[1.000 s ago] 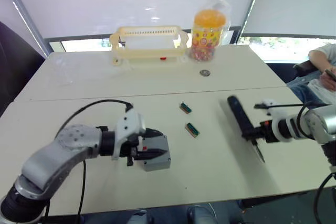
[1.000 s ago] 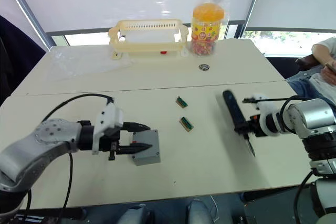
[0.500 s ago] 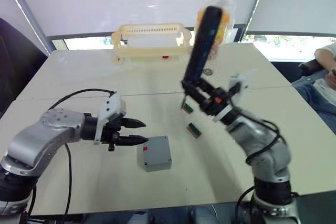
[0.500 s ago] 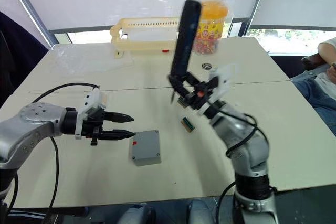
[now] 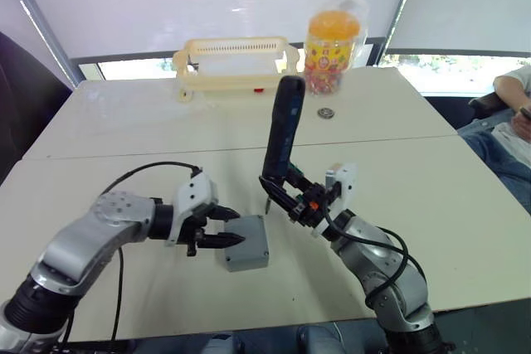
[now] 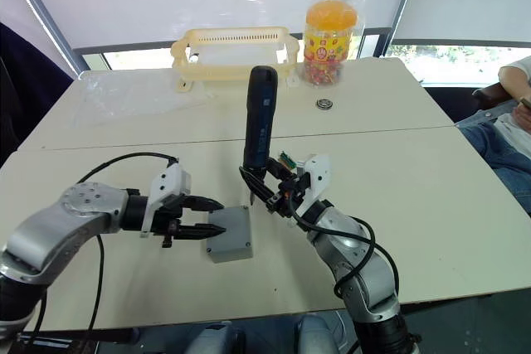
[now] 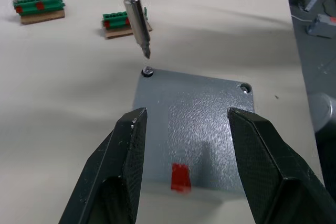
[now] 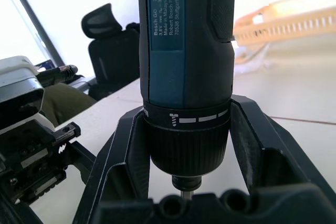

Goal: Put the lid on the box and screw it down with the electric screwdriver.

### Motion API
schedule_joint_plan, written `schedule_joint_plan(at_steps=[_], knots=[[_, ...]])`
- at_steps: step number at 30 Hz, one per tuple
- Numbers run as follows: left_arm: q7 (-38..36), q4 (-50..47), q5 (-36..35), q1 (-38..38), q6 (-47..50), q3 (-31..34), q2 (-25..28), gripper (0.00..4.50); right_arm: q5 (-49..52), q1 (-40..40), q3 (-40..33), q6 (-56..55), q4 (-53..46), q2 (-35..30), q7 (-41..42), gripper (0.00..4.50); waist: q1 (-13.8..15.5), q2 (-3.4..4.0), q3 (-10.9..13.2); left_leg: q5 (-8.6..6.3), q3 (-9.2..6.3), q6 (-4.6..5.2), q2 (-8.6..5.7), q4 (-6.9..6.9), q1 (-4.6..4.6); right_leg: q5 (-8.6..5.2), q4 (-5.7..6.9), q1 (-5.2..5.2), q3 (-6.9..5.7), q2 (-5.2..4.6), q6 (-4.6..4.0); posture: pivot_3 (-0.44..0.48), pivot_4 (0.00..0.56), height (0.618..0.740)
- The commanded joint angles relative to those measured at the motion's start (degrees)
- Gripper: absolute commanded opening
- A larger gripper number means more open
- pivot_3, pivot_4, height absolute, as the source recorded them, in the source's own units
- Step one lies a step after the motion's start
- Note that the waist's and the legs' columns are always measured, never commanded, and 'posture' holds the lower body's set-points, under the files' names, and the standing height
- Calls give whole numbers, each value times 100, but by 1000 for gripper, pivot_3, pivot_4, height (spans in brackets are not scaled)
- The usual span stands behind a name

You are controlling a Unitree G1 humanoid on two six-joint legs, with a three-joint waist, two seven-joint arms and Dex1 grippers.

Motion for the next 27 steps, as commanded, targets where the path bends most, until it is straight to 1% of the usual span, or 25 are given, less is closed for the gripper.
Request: schedule_joint_plan(at_steps=[1,11,18,27], knots=[[87,-98,174,7,-183,-46,-97,2470,-23,-91,86,-247,-438,137,-34,1767,2,0,0,0,0,0,0,0,0,0,0,0,0,0,0,0,150,740],[-67,158,573,191,-507,-326,-139,2470,-32,-114,161,-198,-468,223,-110,1767,16,0,0,0,0,0,0,0,1,0,-1,2,0,-1,0,0,150,740],[-68,263,656,183,-567,-357,-247,2470,-32,-154,107,-212,-476,206,-119,1767,14,0,-1,0,0,0,0,0,3,0,-1,3,0,-1,0,0,150,740],[-50,218,699,244,-553,-393,-302,2470,-33,-19,141,-190,-506,134,-66,1767,15,-1,-1,0,-1,0,0,0,3,0,-1,4,0,-1,0,0,150,740]])
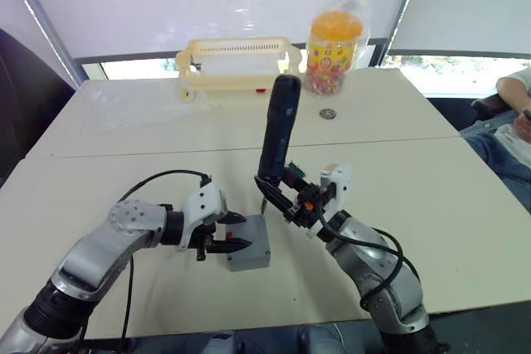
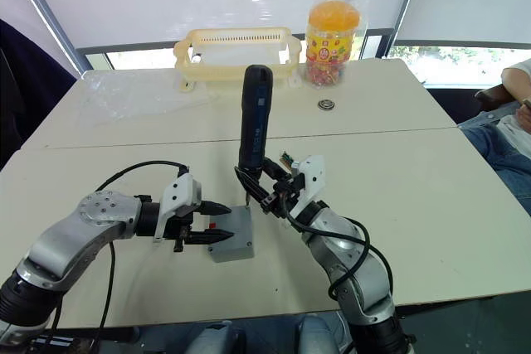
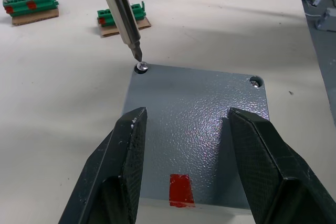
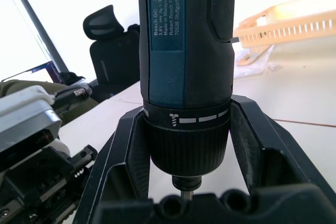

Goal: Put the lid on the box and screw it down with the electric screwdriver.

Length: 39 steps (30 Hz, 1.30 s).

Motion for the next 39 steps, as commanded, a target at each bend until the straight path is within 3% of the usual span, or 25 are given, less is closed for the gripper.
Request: schedule_joint_plan(at_steps=[1,19,39], knots=[[1,-18,85,86,52,-138,-18,2470,31,-35,10,-202,-357,19,80,1767,1,0,0,0,0,0,0,0,1,0,0,1,0,0,0,0,150,740],[43,-75,46,89,122,-71,9,2470,-426,54,156,-685,190,66,249,1767,-3,0,-1,0,-1,0,0,0,4,0,0,3,-1,0,0,0,150,740],[37,-96,66,70,167,-91,6,2470,29,-91,-33,-302,-250,107,97,1767,-3,0,-1,0,-1,0,2,0,4,0,-1,4,-1,0,0,0,150,740]])
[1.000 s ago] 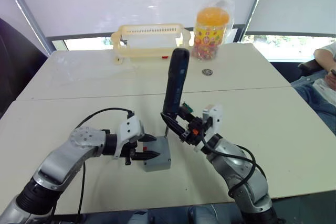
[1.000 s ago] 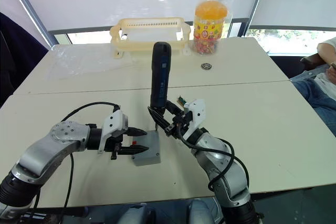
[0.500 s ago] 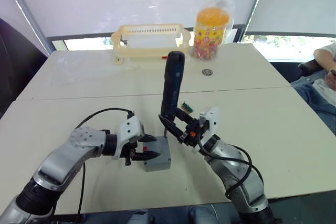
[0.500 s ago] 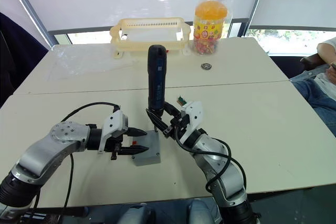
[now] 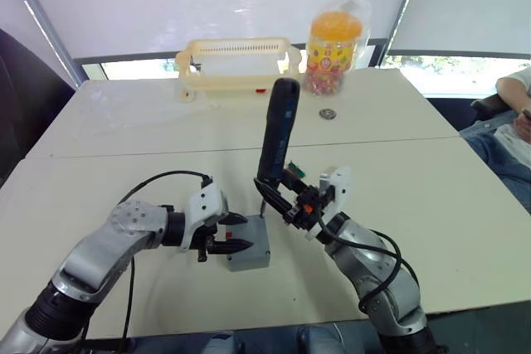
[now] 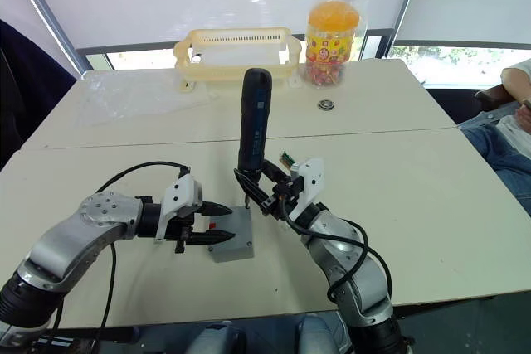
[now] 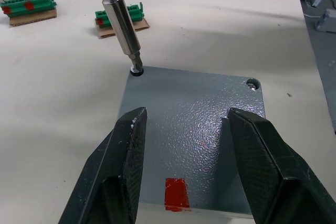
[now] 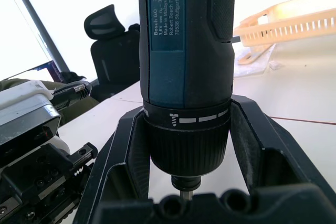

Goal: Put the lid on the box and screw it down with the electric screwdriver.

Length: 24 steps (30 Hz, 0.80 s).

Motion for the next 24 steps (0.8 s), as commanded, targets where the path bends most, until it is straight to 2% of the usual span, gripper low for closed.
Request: schedule_joint_plan(at_steps=[1,24], knots=[[-11,-24,74,56,48,-80,34,2470,107,-162,-71,-136,-415,69,9,1767,0,0,0,0,0,0,0,0,0,0,0,0,0,0,0,0,150,740],[26,-50,81,48,120,-110,16,2470,121,-114,-65,-116,-436,61,-6,1767,0,0,0,0,0,0,0,-1,0,0,-1,0,0,0,0,0,150,740]])
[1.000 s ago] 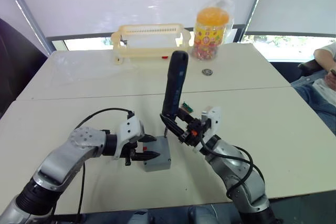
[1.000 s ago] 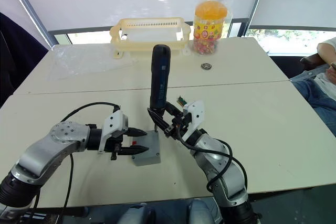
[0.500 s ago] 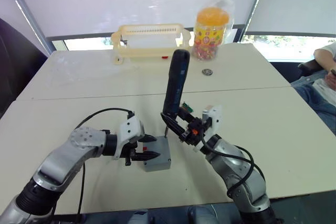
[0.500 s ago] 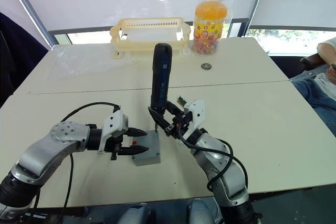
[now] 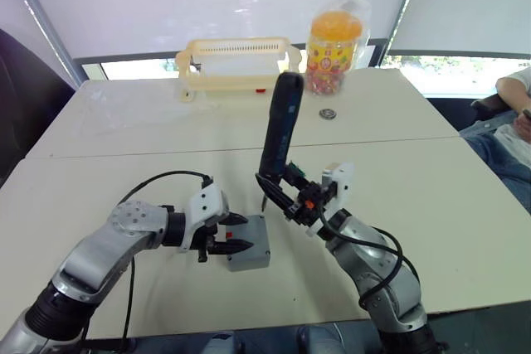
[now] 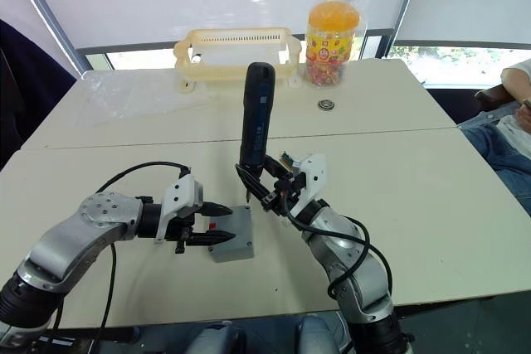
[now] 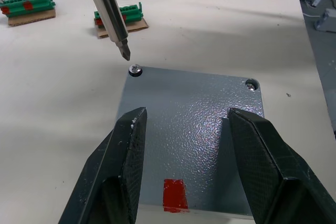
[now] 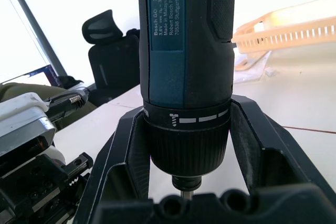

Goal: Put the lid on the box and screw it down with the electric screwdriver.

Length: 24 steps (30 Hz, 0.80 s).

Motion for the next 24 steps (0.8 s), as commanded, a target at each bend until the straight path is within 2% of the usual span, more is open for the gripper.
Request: schedule_joint_plan(at_steps=[1,20,24], knots=[[9,-8,81,47,81,-104,23,2470,101,-55,3,-122,-423,49,48,1767,0,0,0,0,0,0,0,0,0,0,0,0,0,0,0,0,150,740],[48,-35,59,30,127,-65,30,2470,-233,77,122,-412,-186,-16,164,1767,0,0,0,0,0,0,0,0,0,0,-1,0,-1,0,0,0,150,740],[43,-32,61,29,130,-61,38,2470,-13,52,44,-254,-349,68,141,1767,1,0,0,0,0,0,0,0,0,0,-1,0,0,0,0,0,150,740]])
